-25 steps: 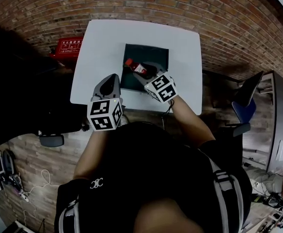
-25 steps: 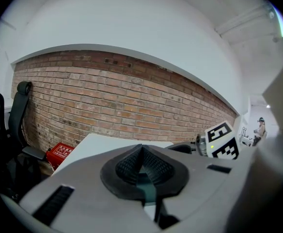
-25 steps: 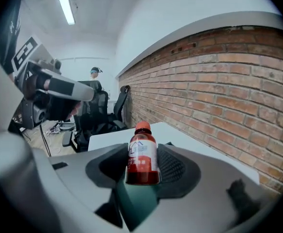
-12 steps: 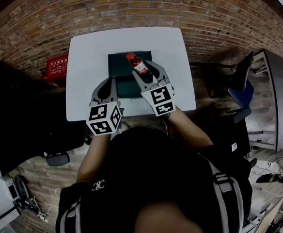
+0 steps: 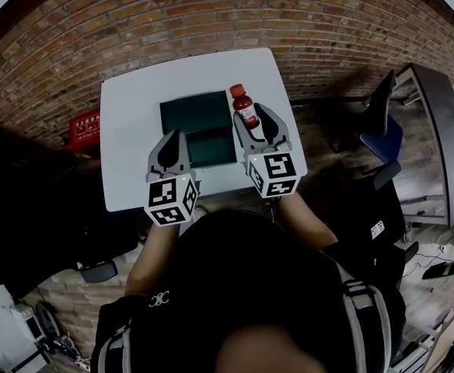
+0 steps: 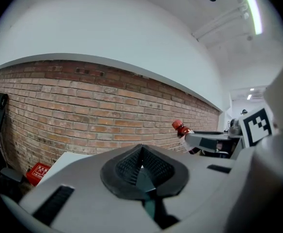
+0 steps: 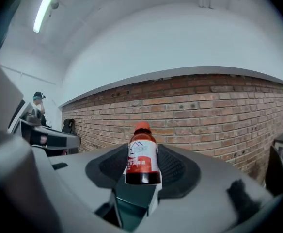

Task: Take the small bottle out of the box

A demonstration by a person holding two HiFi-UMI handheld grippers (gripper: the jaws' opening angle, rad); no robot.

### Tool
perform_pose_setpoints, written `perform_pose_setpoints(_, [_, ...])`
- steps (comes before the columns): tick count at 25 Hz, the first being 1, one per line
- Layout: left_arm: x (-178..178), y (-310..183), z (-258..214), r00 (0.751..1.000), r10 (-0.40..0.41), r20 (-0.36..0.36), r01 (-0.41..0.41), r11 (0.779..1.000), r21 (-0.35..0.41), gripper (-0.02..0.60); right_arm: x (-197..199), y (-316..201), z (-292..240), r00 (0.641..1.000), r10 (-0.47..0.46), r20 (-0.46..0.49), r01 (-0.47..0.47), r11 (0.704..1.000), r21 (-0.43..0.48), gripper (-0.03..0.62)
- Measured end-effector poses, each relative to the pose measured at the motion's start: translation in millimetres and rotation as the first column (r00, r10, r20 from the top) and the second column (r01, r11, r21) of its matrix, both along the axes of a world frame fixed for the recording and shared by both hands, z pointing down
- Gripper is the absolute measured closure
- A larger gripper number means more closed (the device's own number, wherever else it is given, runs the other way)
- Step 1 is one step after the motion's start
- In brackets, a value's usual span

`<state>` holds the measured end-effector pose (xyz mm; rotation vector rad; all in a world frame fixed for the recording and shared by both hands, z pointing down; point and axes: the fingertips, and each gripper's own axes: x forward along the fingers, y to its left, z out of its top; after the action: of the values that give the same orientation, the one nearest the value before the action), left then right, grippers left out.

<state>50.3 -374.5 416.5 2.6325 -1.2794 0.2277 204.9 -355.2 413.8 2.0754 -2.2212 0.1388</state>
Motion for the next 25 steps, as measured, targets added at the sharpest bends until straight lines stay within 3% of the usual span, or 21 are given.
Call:
perform_pose_setpoints(12, [6, 2, -6, 1.000, -0.008, -0.002, 0.008, 1.000, 0.009, 0.575, 15, 8, -3, 1.000, 0.007, 0.028, -0.007, 1.000, 0.024, 0.391])
perform_pose_setpoints(25, [-1, 2, -6, 1.000, -0.007, -0.006, 0.007, 1.000, 0.007, 0.575, -4, 2, -11, 0.999, -0.041, 0.017, 0.040, 0.998, 0.039, 0.391])
